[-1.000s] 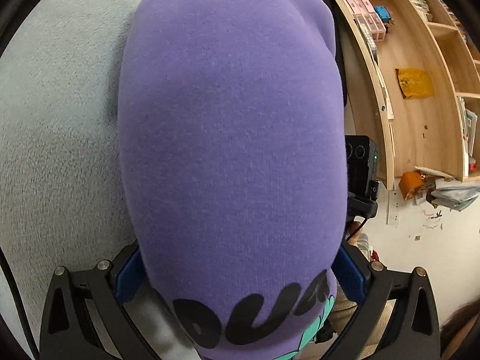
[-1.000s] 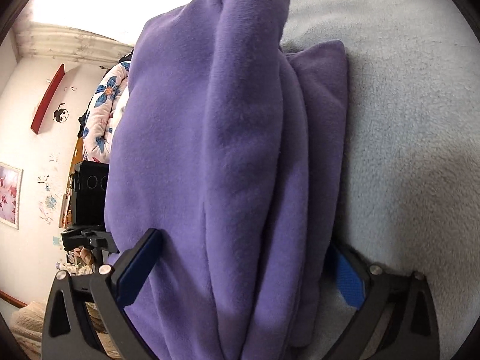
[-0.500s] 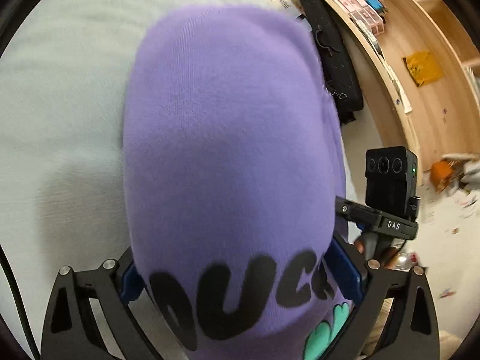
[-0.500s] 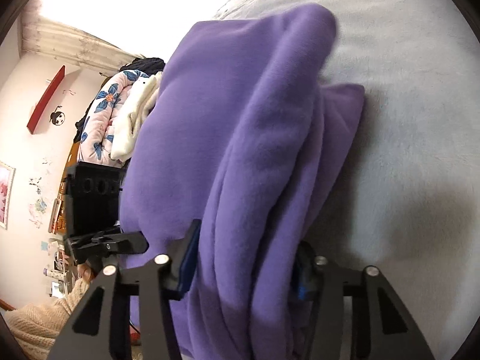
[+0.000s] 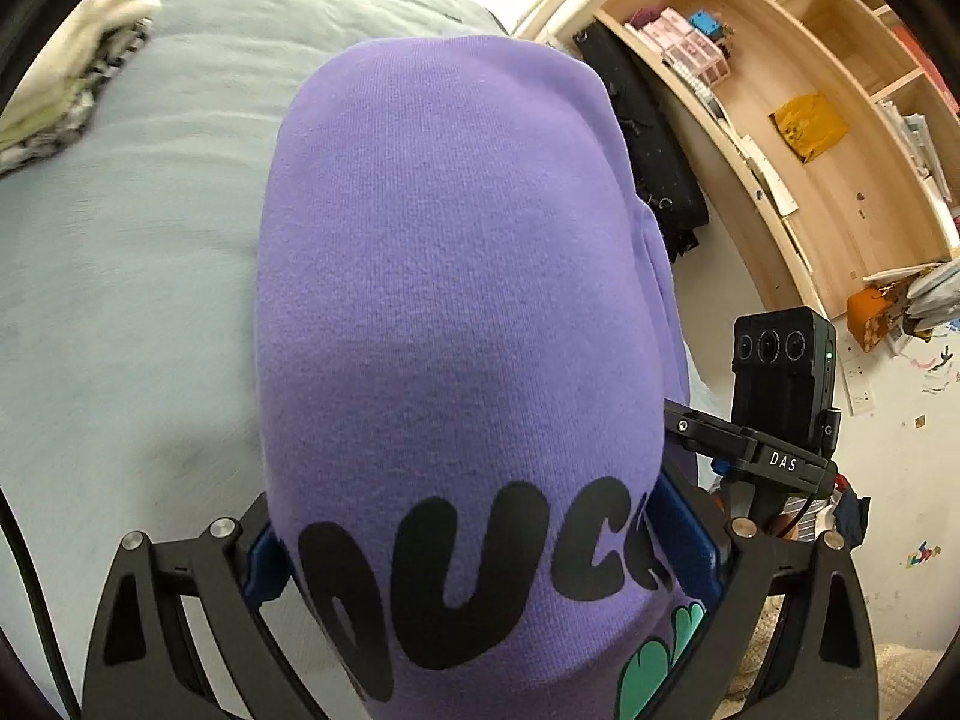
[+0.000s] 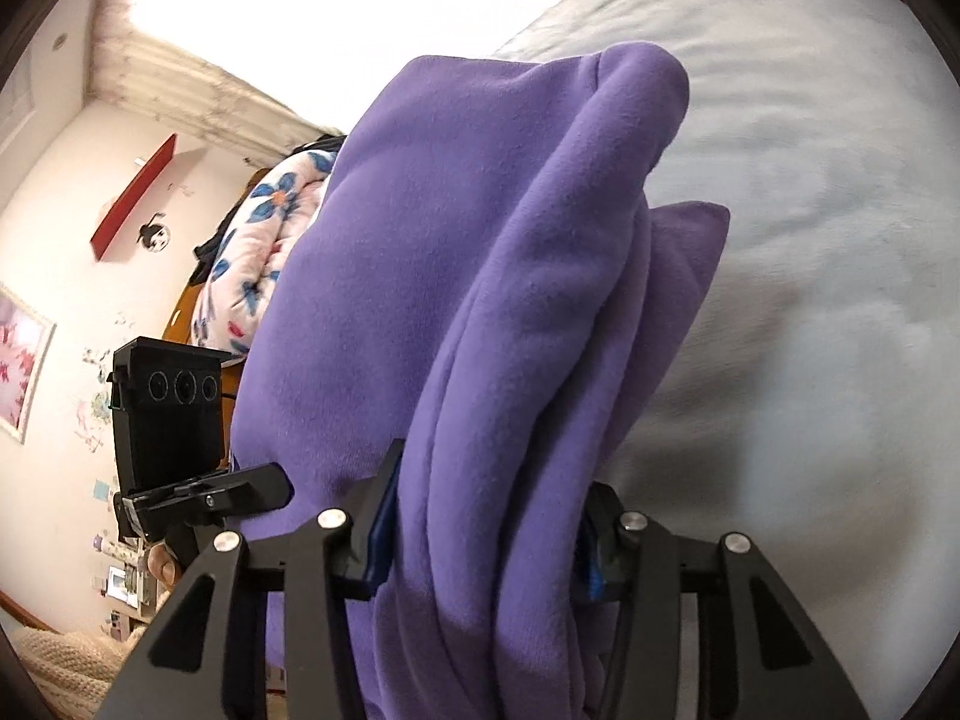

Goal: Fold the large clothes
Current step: 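Grasp the folded hoodie with both grippers and carry it to the clothes stack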

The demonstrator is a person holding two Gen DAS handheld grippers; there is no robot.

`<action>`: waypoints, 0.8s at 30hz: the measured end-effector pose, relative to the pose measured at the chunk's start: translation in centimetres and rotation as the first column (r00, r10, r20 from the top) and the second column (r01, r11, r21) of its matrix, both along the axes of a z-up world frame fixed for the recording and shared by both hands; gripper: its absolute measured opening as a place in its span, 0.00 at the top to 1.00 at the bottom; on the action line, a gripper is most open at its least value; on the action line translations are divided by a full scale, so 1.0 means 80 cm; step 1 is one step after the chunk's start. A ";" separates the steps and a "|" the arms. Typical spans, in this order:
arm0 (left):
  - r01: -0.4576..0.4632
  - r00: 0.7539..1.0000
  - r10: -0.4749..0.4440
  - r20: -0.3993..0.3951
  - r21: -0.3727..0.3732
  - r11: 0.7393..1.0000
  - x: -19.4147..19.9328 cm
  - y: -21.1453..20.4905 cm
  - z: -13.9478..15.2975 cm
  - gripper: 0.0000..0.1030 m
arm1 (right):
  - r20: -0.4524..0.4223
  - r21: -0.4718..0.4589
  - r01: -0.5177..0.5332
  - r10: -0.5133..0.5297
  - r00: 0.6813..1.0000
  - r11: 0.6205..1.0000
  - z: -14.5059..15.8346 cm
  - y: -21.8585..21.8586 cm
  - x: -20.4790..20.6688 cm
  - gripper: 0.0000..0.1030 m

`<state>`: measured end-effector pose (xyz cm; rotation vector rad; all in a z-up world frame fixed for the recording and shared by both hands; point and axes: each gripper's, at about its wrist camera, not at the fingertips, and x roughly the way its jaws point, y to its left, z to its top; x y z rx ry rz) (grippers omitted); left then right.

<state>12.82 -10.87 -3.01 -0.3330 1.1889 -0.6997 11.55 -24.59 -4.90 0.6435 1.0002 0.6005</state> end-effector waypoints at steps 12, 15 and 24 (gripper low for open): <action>-0.092 0.995 0.091 0.030 0.020 0.996 -0.056 0.166 0.056 0.05 | 0.046 0.011 -0.123 0.122 0.991 0.992 0.053 0.170 -0.002 0.55; -0.114 0.993 0.114 0.034 0.019 0.993 -0.055 0.221 0.063 0.05 | 0.050 0.010 -0.148 0.148 0.988 0.989 0.061 0.215 0.006 0.55; -0.164 0.984 0.163 0.064 -0.004 0.987 0.027 0.357 0.094 0.05 | 0.085 -0.023 -0.196 0.197 0.977 0.980 0.103 0.330 0.083 0.55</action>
